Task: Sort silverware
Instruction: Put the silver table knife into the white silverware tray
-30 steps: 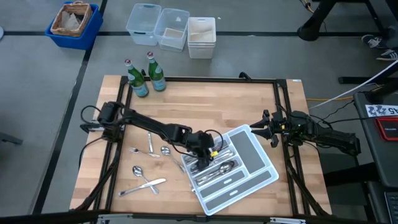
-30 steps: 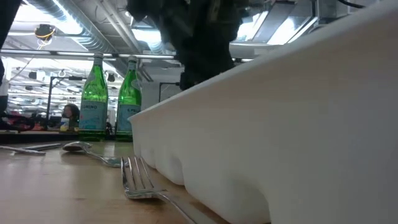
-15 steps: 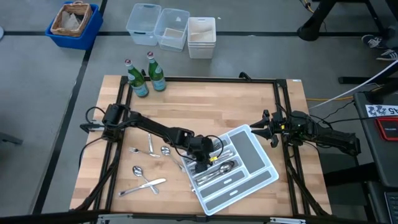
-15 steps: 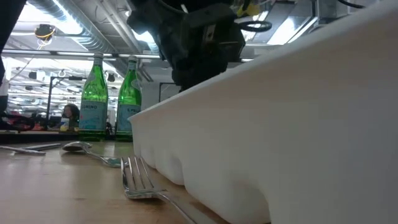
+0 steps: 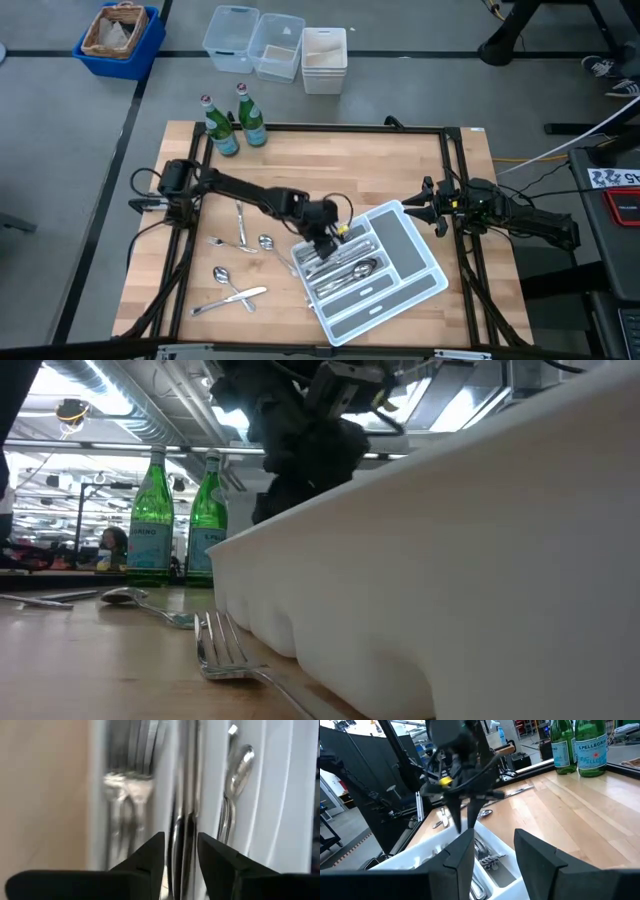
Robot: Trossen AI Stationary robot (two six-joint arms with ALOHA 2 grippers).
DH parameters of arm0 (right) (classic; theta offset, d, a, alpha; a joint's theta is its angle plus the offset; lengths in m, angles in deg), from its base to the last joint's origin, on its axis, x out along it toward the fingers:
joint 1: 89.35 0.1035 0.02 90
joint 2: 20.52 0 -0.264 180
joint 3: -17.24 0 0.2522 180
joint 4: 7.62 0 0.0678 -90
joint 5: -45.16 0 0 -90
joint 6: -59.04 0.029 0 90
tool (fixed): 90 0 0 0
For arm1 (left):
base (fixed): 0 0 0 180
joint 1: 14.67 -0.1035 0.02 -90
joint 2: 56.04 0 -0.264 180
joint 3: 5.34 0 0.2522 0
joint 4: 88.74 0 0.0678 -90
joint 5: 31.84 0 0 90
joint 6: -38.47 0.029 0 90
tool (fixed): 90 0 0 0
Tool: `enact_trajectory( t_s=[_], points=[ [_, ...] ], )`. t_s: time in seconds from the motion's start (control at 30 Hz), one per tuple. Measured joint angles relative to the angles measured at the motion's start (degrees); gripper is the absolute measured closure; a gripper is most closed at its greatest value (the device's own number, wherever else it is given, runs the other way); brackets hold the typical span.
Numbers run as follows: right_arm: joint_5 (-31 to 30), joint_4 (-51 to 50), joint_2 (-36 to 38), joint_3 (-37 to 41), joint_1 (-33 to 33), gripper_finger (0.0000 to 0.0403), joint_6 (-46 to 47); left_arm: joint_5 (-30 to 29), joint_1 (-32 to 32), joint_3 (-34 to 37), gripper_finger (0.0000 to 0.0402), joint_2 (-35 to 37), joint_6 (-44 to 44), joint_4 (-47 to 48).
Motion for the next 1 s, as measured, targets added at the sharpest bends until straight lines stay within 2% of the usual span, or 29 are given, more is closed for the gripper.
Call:
enact_trajectory(
  t_s=[0.17,0.3,0.4,0.5,0.6,0.73,1.0],
  points=[
    [0.00,0.00,0.00,0.01,0.00,0.0260,-0.02,2.73,-3.61,0.00,0.0305,3.85,-1.89,5.02],
    [0.00,0.00,0.00,0.02,0.02,0.0260,-0.02,2.83,-6.23,-0.02,0.0306,7.50,2.20,11.19],
    [-0.02,0.00,0.00,0.00,0.01,0.0260,0.00,2.75,-7.63,-0.04,0.0306,10.85,3.56,21.51],
    [-0.04,0.00,0.00,0.01,0.01,0.0260,-0.01,2.66,-7.99,-0.07,0.0306,13.32,0.38,34.40],
    [-0.04,0.00,0.02,0.00,0.00,0.0260,-0.02,1.18,-6.57,-0.07,0.0306,14.41,-3.80,46.14],
    [-0.03,0.00,0.00,0.01,0.02,0.0260,-0.01,-3.12,-3.21,0.10,0.0306,14.45,-4.21,58.08],
    [-0.04,0.00,0.00,0.00,0.00,0.0260,-0.02,-6.51,2.43,9.19,0.0306,14.54,-8.46,59.04]
  ],
)
